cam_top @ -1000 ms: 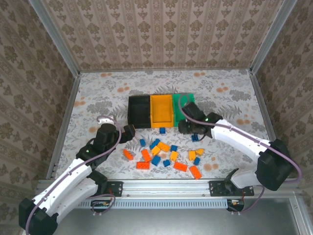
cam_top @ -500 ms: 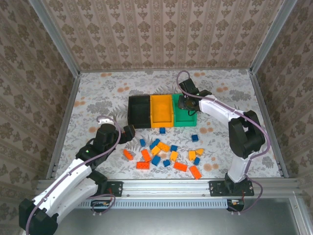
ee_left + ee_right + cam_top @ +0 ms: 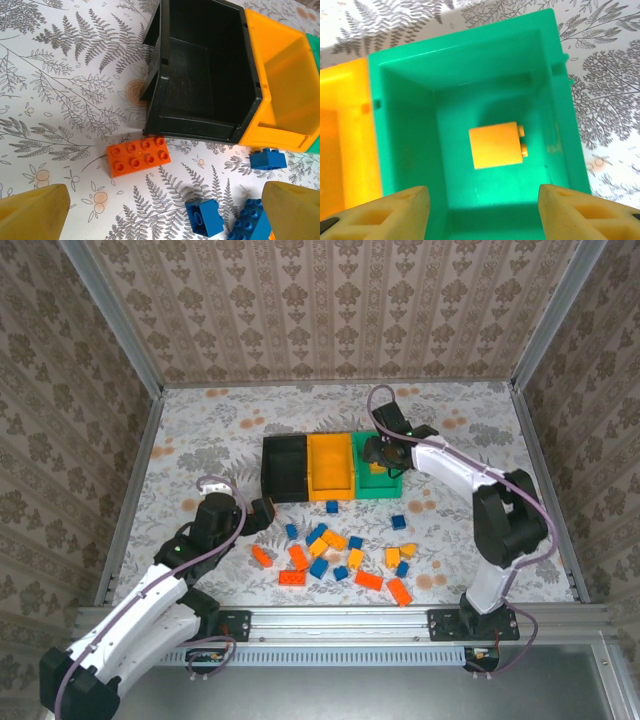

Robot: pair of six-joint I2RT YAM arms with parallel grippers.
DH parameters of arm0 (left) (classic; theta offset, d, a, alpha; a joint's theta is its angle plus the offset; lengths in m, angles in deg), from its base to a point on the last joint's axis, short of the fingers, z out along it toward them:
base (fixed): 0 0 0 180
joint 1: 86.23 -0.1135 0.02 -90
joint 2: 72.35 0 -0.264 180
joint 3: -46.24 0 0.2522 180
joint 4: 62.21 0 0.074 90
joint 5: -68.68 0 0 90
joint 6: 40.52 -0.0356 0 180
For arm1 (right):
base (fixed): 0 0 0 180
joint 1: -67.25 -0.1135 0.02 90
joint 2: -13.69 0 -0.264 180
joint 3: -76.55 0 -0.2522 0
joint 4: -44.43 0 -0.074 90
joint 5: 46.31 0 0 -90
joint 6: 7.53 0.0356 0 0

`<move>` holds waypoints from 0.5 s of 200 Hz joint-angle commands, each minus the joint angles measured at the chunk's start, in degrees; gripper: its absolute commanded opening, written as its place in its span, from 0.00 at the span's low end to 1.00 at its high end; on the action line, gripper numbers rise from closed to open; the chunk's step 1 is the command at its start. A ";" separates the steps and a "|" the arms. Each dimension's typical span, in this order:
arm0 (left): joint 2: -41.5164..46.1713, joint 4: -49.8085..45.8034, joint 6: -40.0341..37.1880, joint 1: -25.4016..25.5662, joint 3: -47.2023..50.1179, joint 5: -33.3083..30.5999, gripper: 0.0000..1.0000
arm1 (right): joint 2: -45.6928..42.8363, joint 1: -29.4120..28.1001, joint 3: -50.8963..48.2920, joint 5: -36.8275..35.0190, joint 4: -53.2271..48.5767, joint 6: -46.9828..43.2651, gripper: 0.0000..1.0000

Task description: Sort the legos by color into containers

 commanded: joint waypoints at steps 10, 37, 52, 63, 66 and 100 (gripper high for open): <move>1.59 -1.22 -0.51 -0.87 -1.33 0.60 1.00 | -9.97 -4.54 -6.74 1.69 -5.47 -2.25 0.61; 2.28 -0.98 -0.16 -1.46 -0.21 0.97 1.00 | -16.29 -9.83 -14.13 3.01 -8.97 -2.58 0.62; 2.44 -0.58 0.08 -1.84 0.18 1.43 1.00 | -18.02 -13.08 -17.55 4.30 -10.04 -1.43 0.63; 2.35 -0.27 0.20 -2.08 0.39 1.84 1.00 | -18.08 -15.64 -19.24 5.83 -10.17 -0.79 0.63; 2.32 -0.18 0.21 -2.18 0.49 1.93 1.00 | -17.99 -16.41 -19.58 6.14 -10.03 -0.62 0.63; 2.20 -0.27 0.21 -2.56 0.23 2.79 1.00 | -15.48 -24.41 -21.10 5.62 -8.49 1.71 0.65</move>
